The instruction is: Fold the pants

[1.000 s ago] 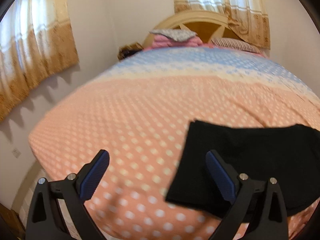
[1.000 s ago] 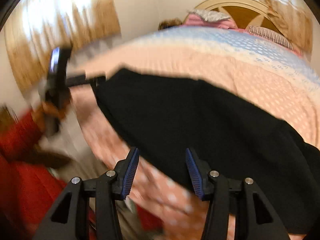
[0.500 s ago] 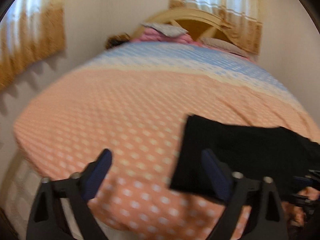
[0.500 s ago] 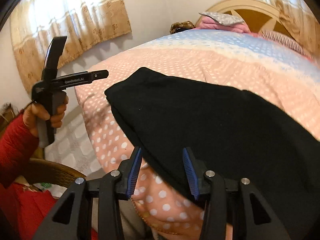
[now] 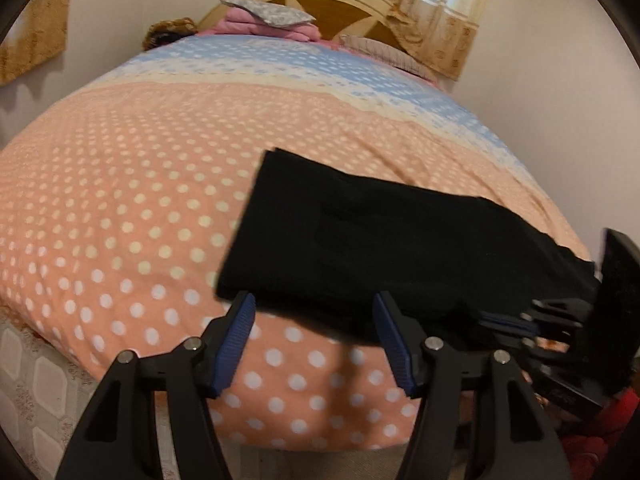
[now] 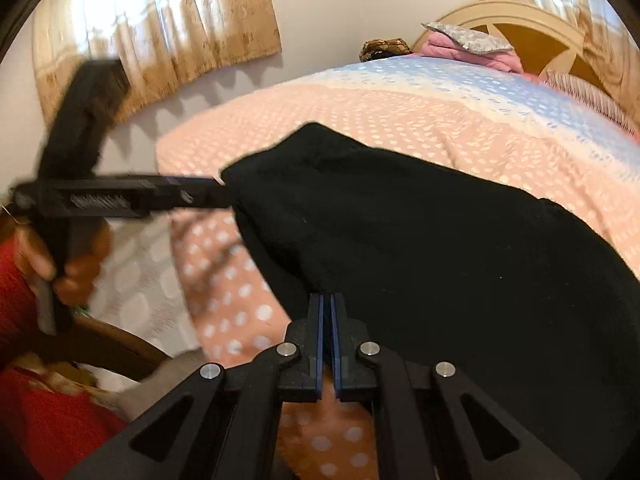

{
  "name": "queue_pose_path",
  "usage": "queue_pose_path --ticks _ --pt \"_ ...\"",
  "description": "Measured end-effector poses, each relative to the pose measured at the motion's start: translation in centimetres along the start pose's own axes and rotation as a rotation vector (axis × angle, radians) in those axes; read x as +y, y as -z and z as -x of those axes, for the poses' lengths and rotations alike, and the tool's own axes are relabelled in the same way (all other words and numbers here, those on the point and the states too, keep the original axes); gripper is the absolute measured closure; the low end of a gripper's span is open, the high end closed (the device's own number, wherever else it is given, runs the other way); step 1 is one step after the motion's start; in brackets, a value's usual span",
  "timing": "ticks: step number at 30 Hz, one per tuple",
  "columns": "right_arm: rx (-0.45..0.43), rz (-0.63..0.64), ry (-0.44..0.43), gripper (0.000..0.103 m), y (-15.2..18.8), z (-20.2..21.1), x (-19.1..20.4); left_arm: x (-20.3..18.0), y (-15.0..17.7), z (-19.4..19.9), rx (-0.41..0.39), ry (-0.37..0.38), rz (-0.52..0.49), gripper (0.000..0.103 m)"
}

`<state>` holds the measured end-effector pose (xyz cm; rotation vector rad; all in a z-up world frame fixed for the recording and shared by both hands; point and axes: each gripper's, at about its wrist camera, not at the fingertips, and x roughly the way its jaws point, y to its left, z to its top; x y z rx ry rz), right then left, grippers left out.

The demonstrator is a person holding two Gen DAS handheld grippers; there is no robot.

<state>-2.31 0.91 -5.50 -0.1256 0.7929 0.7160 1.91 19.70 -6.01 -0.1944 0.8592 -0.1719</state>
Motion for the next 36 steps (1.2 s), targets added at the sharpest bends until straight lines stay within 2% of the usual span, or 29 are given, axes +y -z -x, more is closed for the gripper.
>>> queue_pose_path --ticks 3,7,9,11,14,16,18,20,21,23,24,25,27,29,31,33,36 --pt "0.004 0.027 -0.013 0.100 0.0 0.1 0.7 1.0 -0.5 0.4 -0.036 -0.032 0.034 0.040" --pt "0.069 0.079 -0.003 0.099 1.4 -1.9 1.2 1.8 -0.7 1.3 -0.079 -0.145 0.025 0.040" --pt "0.076 0.117 0.016 0.099 1.6 -2.0 1.5 1.9 -0.9 1.5 -0.089 -0.167 0.025 0.040" --pt "0.045 0.097 -0.001 0.098 1.1 -1.1 1.2 1.6 -1.0 1.7 -0.101 -0.180 0.014 0.039" --pt "-0.043 0.003 -0.080 0.097 -0.2 1.1 0.1 0.6 -1.3 1.3 -0.104 -0.170 -0.030 0.039" --pt "-0.117 -0.065 -0.153 0.097 -1.2 2.2 -0.8 -0.5 -1.5 0.7 -0.120 -0.210 -0.080 0.038" --pt "-0.116 -0.047 -0.131 0.097 -2.1 1.4 -0.5 -0.9 -1.9 0.1 -0.141 -0.284 -0.107 0.038" --pt "-0.063 -0.003 -0.046 0.097 -2.7 -1.0 0.5 -0.8 -2.3 -0.5 -0.146 -0.311 -0.110 0.038" --pt "-0.026 0.001 -0.058 0.097 -2.8 -2.7 0.8 -0.6 -2.3 -0.8 -0.144 -0.331 -0.118 0.038" --pt "0.045 -0.009 -0.152 0.097 -2.3 -6.1 1.5 -0.1 -1.6 -2.1 -0.107 -0.416 -0.148 0.038" --pt "0.004 0.001 -0.156 0.097 -2.2 -6.4 1.9 0.3 -1.2 -2.5 -0.093 -0.434 -0.153 0.037" --pt "-0.026 0.020 -0.163 0.097 -2.2 -6.5 2.3 0.7 -0.8 -2.0 -0.119 -0.433 -0.148 0.036" --pt "-0.018 0.009 -0.186 0.097 -2.4 -6.5 2.2 1.1 -0.9 -1.6 -0.117 -0.461 -0.137 0.036" --pt "0.006 -0.040 -0.282 0.097 -2.8 -6.0 1.7 1.3 -1.7 -0.8 -0.139 -0.527 -0.103 0.036" --pt "-0.037 -0.079 -0.288 0.097 -3.3 -4.2 1.0 0.9 -2.6 0.4 -0.193 -0.526 -0.093 0.036" --pt "-0.115 -0.120 -0.244 0.097 -3.7 -1.7 -0.3 -0.4 -3.9 0.9 -0.222 -0.487 -0.121 0.036" --pt "-0.230 -0.245 -0.150 0.097 -3.8 2.4 -4.3 -3.6 -5.4 0.2 -0.270 -0.427 -0.208 0.034"
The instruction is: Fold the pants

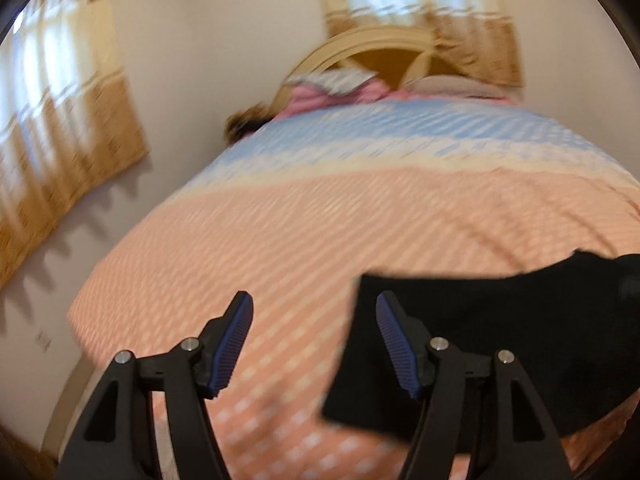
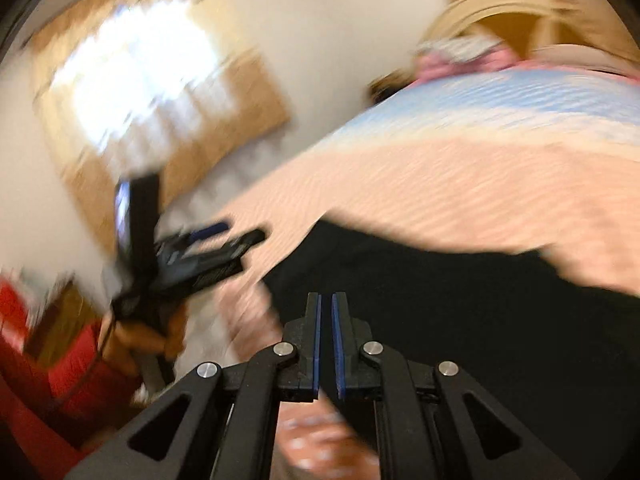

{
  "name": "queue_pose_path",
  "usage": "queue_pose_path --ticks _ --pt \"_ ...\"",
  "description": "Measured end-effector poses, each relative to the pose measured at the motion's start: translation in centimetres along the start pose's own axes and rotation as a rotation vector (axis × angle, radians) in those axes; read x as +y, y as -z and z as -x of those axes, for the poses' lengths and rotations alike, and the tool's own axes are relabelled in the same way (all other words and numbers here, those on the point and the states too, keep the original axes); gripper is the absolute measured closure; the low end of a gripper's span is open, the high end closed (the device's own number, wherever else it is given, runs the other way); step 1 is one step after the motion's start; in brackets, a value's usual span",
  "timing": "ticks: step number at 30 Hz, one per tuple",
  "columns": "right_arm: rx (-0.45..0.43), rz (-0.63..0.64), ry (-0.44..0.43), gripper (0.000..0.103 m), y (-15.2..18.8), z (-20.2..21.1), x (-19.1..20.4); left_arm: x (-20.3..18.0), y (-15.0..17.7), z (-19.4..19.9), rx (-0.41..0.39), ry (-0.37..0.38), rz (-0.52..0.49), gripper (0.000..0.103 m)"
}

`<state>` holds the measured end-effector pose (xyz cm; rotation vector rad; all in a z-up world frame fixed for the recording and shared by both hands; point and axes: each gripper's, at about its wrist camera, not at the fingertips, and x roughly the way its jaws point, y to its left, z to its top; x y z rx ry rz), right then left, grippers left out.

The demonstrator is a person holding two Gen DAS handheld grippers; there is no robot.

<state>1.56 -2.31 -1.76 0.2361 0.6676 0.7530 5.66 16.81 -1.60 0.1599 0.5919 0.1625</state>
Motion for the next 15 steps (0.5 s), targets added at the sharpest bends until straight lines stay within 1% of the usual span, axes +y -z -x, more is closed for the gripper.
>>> queue_pose_path --ticks 1,3,5,6,8,9,10,11,12,13,14,15 --pt "-0.036 -0.031 0.076 0.097 -0.3 1.6 -1.4 -1.1 -0.4 -0.1 -0.012 0.028 -0.016 0.033" --pt "-0.075 -0.084 0.211 0.097 -0.4 4.4 -3.8 -3.1 -0.7 -0.7 -0.013 0.092 -0.019 0.032" --pt "-0.102 -0.165 0.324 0.097 0.4 7.7 -6.5 -4.4 -0.4 -1.7 0.006 0.122 -0.010 0.032" --pt "-0.117 -0.204 0.375 0.097 1.0 9.6 -7.8 -4.8 -0.3 -2.1 0.023 0.119 -0.011 0.032" --pt "-0.171 -0.311 0.496 0.097 2.9 14.3 -11.0 -5.2 0.8 -3.8 0.088 0.091 -0.002 0.032" --pt "-0.182 -0.349 0.525 0.097 3.5 15.8 -12.2 -4.9 1.5 -4.7 0.125 0.081 0.010 0.032" --pt "-0.185 -0.402 0.560 0.096 4.3 17.6 -13.9 -4.7 2.3 -5.4 0.164 0.076 0.028 0.029" --pt "-0.171 -0.463 0.593 0.096 5.3 18.9 -15.6 -4.2 2.8 -5.5 0.141 0.081 0.051 0.027" --pt "-0.148 -0.529 0.622 0.096 6.2 19.9 -17.2 -4.0 3.0 -5.3 0.122 0.058 0.052 0.020" --pt "-0.120 -0.600 0.641 0.096 7.3 20.7 -18.8 -4.0 2.8 -5.2 0.129 0.028 0.044 0.013" --pt "-0.118 -0.644 0.613 0.096 7.9 21.3 -19.8 -3.9 2.5 -5.2 0.138 0.007 0.047 0.013" --pt "-0.147 -0.685 0.550 0.096 8.6 22.0 -20.4 -3.8 2.2 -5.2 0.147 0.002 0.057 0.013"
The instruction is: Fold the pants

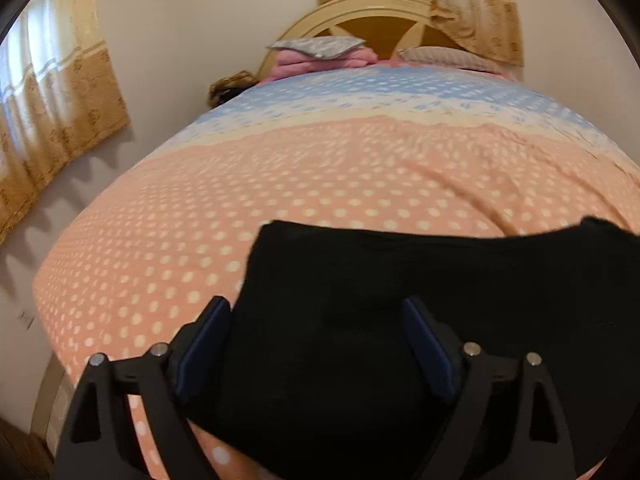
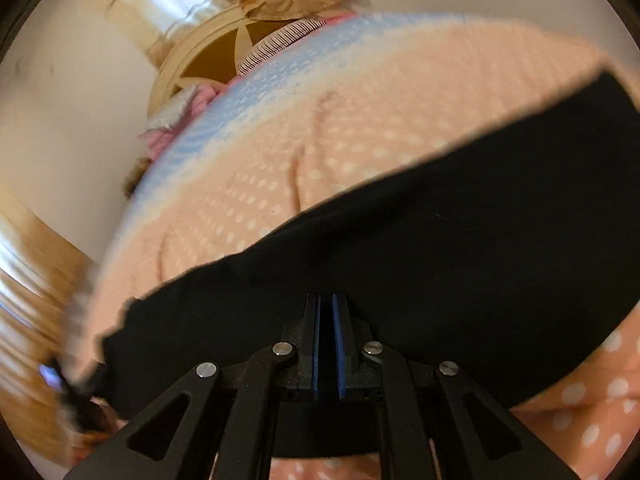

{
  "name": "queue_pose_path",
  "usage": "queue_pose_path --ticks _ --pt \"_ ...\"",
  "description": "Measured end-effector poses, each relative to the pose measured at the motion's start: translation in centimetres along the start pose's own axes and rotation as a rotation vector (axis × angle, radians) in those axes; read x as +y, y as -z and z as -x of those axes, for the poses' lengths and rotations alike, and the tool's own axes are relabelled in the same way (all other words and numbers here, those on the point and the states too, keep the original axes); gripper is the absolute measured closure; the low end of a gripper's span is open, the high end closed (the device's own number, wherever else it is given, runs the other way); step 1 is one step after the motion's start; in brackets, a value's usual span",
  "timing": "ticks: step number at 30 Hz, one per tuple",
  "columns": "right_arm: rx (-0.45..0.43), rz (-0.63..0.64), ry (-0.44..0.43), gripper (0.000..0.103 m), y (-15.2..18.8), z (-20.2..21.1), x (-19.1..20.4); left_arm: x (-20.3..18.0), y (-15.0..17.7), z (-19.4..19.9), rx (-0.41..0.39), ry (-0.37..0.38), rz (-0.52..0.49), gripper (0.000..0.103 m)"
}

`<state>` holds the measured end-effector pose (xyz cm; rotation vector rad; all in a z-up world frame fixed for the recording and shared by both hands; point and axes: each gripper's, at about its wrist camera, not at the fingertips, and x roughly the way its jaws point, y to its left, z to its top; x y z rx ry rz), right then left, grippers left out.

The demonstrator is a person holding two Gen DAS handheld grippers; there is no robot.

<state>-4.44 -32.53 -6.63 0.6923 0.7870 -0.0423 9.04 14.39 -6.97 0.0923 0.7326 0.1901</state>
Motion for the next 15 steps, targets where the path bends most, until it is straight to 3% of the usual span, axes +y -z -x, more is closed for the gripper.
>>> queue_pose_path --ticks 2,5,7,10,15 --pt "-0.023 -0.060 0.004 0.096 -0.9 1.5 -1.4 0.1 -0.6 0.5 0.009 -0.003 0.023 0.013" --pt "-0.206 -0.014 0.079 0.096 -3.8 5.8 -2.7 -0.4 -1.3 1.7 -0.003 0.000 0.029 0.013" --pt "-0.260 -0.052 0.129 0.096 -5.8 7.6 -4.6 -1.6 -0.7 3.2 -0.024 0.036 -0.001 0.013" --pt "-0.176 -0.108 0.200 0.096 -7.7 7.4 -6.9 -4.7 -0.7 5.7 -0.092 0.097 -0.121 0.013" --pt "-0.045 0.099 0.299 0.096 -7.1 2.9 -4.8 -12.1 -1.4 9.5 -0.175 0.293 -0.302 0.013"
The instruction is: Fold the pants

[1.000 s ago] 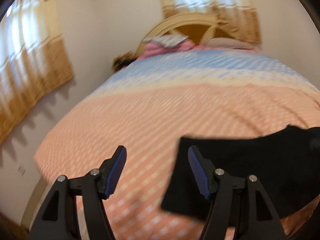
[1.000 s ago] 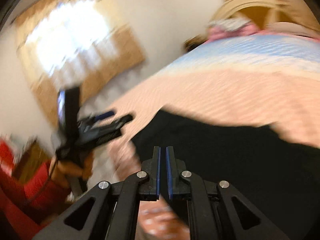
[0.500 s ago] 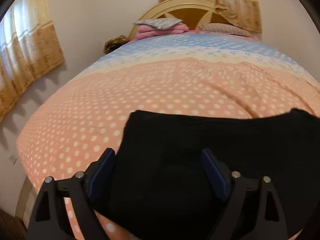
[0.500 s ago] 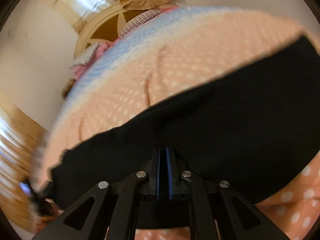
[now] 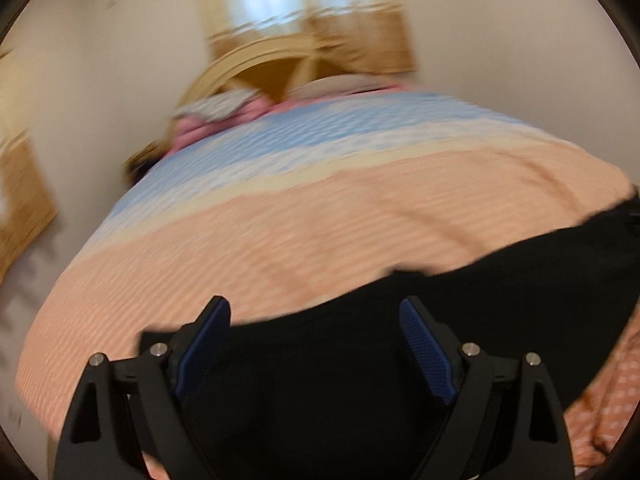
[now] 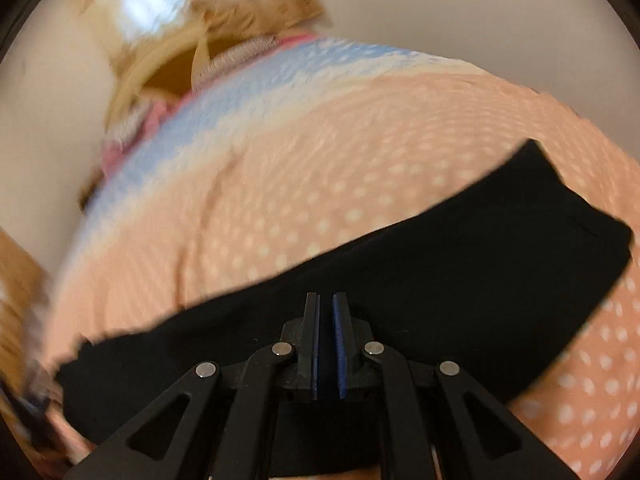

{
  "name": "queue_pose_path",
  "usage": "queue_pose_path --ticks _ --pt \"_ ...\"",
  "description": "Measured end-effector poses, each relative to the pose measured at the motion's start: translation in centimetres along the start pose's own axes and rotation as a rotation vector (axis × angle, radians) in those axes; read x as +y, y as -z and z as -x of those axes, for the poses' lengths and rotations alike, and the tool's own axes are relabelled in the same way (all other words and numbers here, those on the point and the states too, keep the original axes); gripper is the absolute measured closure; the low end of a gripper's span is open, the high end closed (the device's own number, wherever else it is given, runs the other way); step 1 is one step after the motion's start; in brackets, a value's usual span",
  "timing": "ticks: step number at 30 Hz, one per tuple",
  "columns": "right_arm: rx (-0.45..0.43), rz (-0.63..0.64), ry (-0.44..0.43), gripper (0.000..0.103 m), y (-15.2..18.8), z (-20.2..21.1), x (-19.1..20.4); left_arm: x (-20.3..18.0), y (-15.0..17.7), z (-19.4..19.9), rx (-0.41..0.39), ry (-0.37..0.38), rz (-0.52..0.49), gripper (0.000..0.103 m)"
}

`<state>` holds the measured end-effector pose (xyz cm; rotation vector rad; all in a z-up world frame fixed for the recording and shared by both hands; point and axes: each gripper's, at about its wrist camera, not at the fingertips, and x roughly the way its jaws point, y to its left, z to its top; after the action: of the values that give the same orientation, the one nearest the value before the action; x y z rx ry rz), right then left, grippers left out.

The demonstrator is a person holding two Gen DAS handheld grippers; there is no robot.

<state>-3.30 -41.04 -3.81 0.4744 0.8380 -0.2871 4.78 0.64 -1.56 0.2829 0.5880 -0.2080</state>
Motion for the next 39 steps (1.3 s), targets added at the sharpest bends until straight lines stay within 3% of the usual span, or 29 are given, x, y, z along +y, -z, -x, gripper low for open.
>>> queue_pose_path --ticks 1,3,7,11,13,16,19,20,22,25,29,31,33,35,36,37,39 --pt "0.009 0.006 0.050 0.096 -0.1 -1.1 0.3 -1.0 -0.7 -0.1 -0.003 0.033 -0.014 0.013" --pt "-0.067 -0.064 0.037 0.096 -1.5 -2.3 -1.0 -3.6 -1.9 -0.5 0.013 0.121 -0.031 0.013" --pt "-0.106 -0.213 0.013 0.097 -4.1 -3.9 -4.5 -8.4 -3.1 -1.5 0.065 0.271 -0.041 0.013" --pt "-0.121 -0.226 -0.074 0.096 -3.2 -0.9 -3.4 -11.6 -2.5 -2.6 0.097 0.271 -0.092 0.013" --pt "-0.124 -0.080 -0.180 0.096 -1.9 1.3 -0.4 -12.2 -2.3 -3.7 0.137 0.264 -0.082 0.013" --pt "-0.002 0.188 -0.301 0.096 0.7 1.7 5.1 -12.4 -2.0 -4.1 0.142 0.229 -0.065 0.012" --pt "0.079 0.305 -0.311 0.096 2.2 -0.5 8.9 -12.9 -2.3 -4.1 0.140 0.200 -0.048 0.012" --pt "0.107 0.325 -0.260 0.096 2.3 -2.5 9.9 -13.1 -2.3 -3.9 0.145 0.196 -0.049 0.012" --pt "0.107 0.270 -0.236 0.096 1.7 -5.0 10.4 -13.6 -2.1 -3.4 0.154 0.221 -0.053 0.012" --pt "0.088 0.121 -0.327 0.097 -0.3 -6.3 8.9 -14.8 -2.1 -2.5 0.118 0.249 -0.076 0.012" --pt "-0.001 -0.059 -0.402 0.096 -0.9 -4.2 5.5 -16.1 -2.2 -2.4 0.085 0.257 -0.127 0.012" --pt "-0.049 -0.051 -0.448 0.096 -0.1 -1.5 4.6 -16.1 -2.2 -3.3 0.106 0.260 -0.106 0.011" --pt "-0.055 0.052 -0.357 0.095 1.1 0.2 4.7 -16.2 -1.9 -3.9 0.109 0.260 -0.094 0.007" --pt "0.017 0.130 -0.216 0.086 3.2 -0.1 4.3 -16.5 -1.8 -3.9 0.097 0.242 -0.102 0.005" --pt "0.076 0.115 -0.194 0.086 4.2 -0.8 3.5 -16.6 -1.8 -3.8 0.094 0.238 -0.103 0.005" --pt "0.057 0.089 -0.226 0.086 4.6 -0.2 3.1 -16.5 -1.9 -3.7 0.097 0.240 -0.099 0.005" --pt "0.043 0.051 -0.192 0.086 4.5 1.4 1.8 -16.3 -2.2 -3.7 0.115 0.250 -0.091 0.005"
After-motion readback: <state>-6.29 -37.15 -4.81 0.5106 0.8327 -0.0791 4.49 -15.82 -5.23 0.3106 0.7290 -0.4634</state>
